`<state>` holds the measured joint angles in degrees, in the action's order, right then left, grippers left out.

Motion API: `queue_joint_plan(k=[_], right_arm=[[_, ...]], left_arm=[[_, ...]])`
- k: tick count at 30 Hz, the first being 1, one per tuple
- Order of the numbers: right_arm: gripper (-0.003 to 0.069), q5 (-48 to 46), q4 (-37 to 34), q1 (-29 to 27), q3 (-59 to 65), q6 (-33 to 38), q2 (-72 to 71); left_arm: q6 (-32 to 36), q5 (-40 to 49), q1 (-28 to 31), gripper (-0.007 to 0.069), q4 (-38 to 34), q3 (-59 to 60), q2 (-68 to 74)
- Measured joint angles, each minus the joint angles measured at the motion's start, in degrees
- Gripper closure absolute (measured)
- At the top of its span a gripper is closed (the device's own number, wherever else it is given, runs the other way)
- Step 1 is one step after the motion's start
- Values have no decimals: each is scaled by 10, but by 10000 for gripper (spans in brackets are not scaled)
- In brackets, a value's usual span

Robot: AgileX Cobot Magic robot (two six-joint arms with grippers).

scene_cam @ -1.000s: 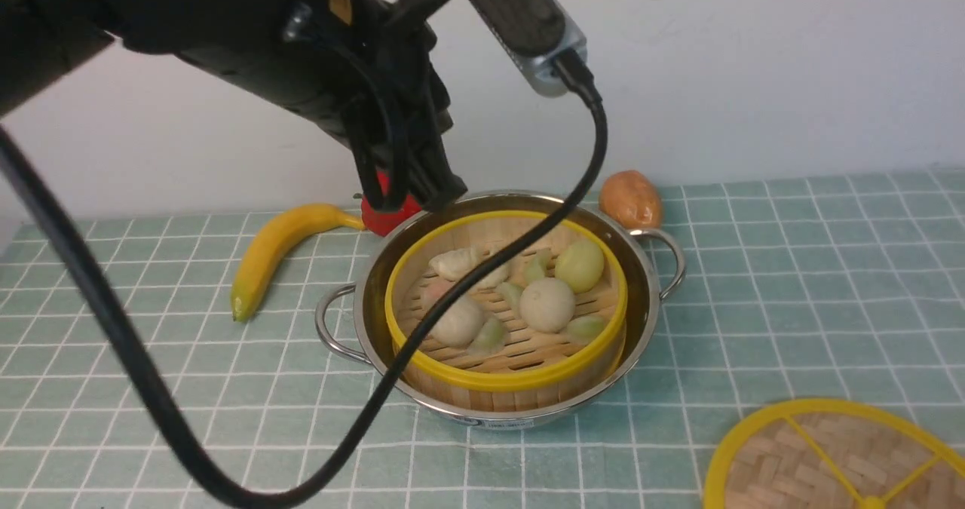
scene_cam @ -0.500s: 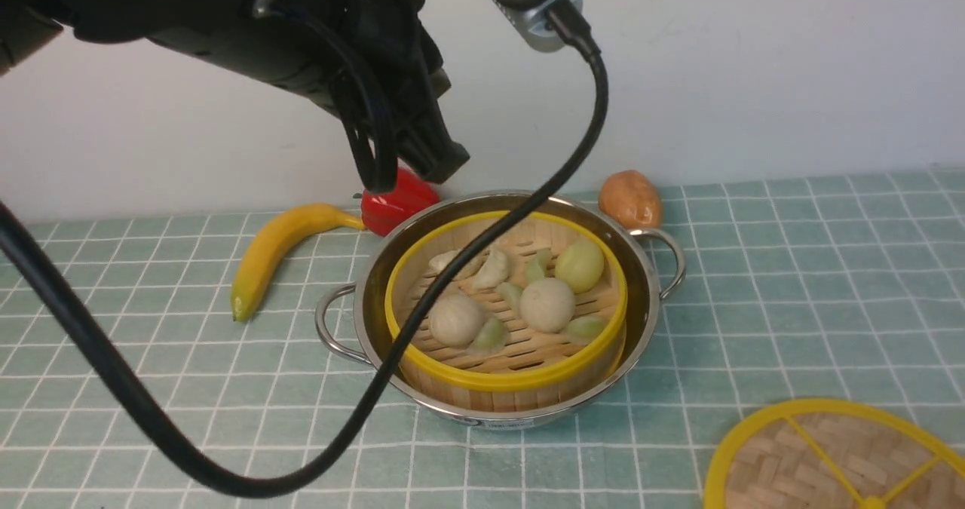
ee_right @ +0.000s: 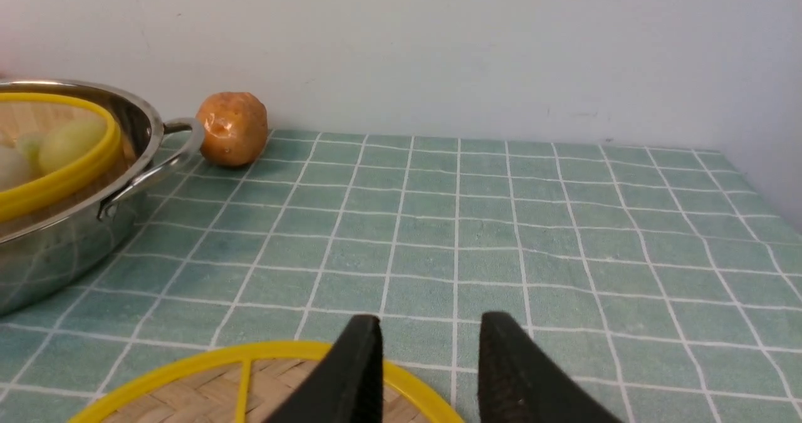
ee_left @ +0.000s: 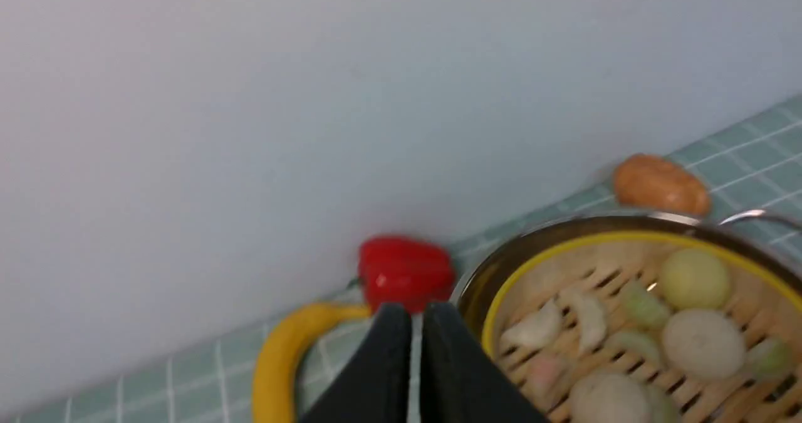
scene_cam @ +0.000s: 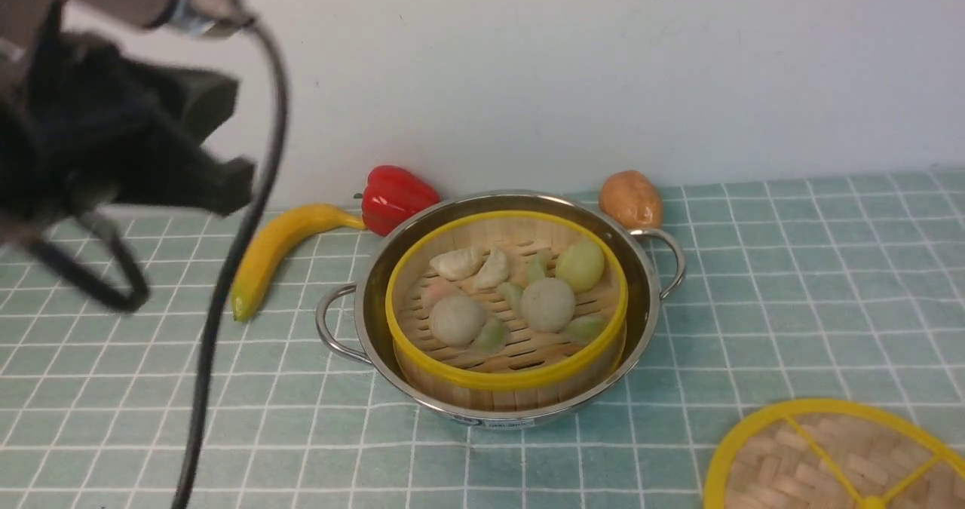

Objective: Place the steamer in the pot on the blue tablecloth, and put the lid on the steamer.
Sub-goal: 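Move the gripper down to the bamboo steamer lid and grasp its center knob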

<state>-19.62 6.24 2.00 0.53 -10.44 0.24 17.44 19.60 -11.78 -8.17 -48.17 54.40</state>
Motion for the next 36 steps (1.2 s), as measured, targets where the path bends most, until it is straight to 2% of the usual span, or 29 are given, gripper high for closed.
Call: queue_joint_plan(k=[6, 11, 22, 26, 36], right_arm=[[416, 0, 0, 0, 0, 0, 0], [416, 0, 0, 0, 0, 0, 0], [416, 0, 0, 0, 0, 0, 0], [416, 0, 0, 0, 0, 0, 0], [416, 0, 0, 0, 0, 0, 0]], left_arm=[[0, -9, 144, 585, -52, 231, -213], [0, -11, 203, 581, -50, 340, -328], [0, -15, 218, 560, -14, 479, -481], [0, -13, 218, 552, -17, 486, -524], [-5, -11, 218, 529, -17, 486, -529]])
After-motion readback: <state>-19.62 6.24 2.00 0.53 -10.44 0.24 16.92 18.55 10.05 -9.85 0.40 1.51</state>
